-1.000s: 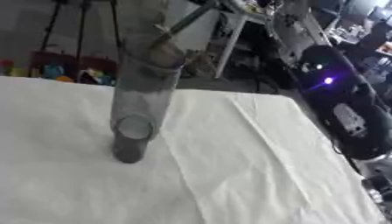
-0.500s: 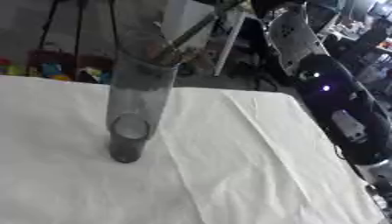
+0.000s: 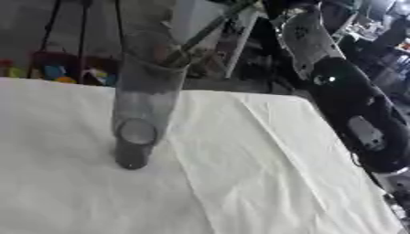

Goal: Arrange flowers into the vase.

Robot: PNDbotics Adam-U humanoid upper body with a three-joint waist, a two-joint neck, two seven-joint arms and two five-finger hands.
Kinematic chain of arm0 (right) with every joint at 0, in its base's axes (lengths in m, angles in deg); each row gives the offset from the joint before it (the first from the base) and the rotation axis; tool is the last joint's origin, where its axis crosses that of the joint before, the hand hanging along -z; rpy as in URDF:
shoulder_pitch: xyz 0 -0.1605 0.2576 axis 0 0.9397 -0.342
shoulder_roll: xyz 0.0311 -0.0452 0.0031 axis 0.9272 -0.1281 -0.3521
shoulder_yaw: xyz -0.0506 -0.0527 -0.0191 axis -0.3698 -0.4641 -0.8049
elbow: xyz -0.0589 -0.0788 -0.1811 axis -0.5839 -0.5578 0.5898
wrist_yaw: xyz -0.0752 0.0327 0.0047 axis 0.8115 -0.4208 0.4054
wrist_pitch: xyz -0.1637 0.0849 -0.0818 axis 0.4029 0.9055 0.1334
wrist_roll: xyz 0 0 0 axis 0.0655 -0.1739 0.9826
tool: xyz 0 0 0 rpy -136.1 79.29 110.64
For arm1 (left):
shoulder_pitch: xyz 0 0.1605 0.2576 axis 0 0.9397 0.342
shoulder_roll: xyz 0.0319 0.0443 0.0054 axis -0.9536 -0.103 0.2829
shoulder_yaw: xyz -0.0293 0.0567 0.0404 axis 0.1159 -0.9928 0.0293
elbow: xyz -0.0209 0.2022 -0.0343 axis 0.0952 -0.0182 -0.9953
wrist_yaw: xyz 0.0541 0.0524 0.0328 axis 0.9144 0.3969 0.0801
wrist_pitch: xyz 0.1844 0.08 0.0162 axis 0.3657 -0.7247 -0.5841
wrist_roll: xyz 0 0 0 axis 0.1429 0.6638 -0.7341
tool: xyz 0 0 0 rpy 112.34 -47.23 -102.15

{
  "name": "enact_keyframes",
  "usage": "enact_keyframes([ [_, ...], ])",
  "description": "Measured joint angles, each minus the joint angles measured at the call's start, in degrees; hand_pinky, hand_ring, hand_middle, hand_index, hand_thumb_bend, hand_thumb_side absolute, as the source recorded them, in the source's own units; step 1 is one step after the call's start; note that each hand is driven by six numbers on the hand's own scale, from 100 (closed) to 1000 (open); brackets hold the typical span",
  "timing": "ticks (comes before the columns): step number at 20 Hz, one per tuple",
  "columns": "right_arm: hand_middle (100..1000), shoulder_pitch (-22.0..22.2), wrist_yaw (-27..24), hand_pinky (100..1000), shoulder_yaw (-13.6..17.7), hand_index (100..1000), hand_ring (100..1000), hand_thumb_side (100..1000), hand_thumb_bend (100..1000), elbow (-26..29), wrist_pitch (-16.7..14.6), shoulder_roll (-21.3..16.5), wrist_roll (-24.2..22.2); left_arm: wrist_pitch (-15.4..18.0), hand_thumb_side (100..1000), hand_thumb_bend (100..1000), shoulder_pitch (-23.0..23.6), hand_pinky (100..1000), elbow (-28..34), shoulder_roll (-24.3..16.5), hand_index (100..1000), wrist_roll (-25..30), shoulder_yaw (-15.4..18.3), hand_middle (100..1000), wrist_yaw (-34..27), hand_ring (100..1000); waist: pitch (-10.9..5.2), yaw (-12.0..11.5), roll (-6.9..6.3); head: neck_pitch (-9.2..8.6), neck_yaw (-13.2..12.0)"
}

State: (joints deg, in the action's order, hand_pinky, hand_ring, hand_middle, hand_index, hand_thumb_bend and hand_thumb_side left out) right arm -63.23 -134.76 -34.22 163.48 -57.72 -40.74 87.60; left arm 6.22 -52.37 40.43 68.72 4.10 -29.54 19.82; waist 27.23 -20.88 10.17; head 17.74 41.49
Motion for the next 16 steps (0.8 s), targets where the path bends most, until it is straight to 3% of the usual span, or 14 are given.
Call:
enact_keyframes([
  [5, 100, 1.0, 4.25, 100, -0.01, 100, 100, 310, 441, -0.05, -0.51, -0.43, -2.39, 0.01, 852, 100, -0.03, 762, 0.0, 0.0, 930, 0.01, -0.02, 843, 0.06, 754, 0.27, -0.02, 0.23, -0.19, 0.0],
  [7, 100, 1.26, 6.1, 100, -0.01, 143, 100, 321, 442, -0.13, -0.67, -0.43, -3.19, 0.0, 852, 100, -0.05, 761, 0.0, 0.0, 930, 0.01, -0.03, 843, 0.1, 755, 0.31, -0.02, 0.29, -0.22, -0.01],
  [11, 119, 1.49, 8.8, 100, -0.04, 214, 100, 399, 445, -0.14, -1.0, -0.45, -4.52, -0.01, 853, 100, -0.06, 761, 0.0, 0.0, 930, 0.03, -0.04, 843, 0.29, 754, 0.45, -0.02, 0.38, -0.23, -0.05],
  [16, 217, 1.94, 11.11, 100, -0.42, 319, 110, 492, 448, 0.04, -0.54, -0.51, -6.12, -0.07, 855, 100, -0.06, 761, 0.0, 0.01, 930, 0.08, -0.04, 842, 0.4, 755, 0.46, -0.01, 0.53, -0.24, -0.07],
])
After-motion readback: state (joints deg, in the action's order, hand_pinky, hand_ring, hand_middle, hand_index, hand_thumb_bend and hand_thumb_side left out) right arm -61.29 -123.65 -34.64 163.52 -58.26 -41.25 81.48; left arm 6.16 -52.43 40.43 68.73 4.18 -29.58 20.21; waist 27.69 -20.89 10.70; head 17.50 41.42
